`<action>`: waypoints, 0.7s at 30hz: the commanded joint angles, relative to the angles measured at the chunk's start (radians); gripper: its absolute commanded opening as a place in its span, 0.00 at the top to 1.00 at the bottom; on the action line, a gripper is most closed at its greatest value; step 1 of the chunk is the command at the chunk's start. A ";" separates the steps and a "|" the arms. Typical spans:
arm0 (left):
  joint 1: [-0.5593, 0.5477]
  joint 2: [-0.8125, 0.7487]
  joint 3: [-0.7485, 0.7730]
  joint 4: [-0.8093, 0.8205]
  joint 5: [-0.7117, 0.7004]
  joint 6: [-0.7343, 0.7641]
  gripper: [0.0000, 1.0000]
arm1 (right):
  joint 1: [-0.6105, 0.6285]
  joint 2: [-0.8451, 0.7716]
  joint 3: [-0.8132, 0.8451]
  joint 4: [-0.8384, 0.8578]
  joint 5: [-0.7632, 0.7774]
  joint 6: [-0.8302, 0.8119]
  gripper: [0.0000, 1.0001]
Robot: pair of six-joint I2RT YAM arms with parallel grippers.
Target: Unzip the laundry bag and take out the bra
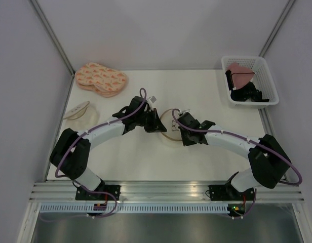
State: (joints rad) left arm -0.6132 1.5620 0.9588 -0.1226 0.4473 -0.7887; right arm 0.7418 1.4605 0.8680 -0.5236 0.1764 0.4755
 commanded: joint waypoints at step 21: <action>0.129 0.161 0.355 -0.138 0.082 0.203 0.12 | -0.055 -0.123 -0.047 0.157 -0.262 -0.083 1.00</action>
State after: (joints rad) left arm -0.4625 1.8080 1.3361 -0.2798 0.6044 -0.5240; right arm 0.6861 1.3602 0.8345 -0.4145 0.0681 0.4175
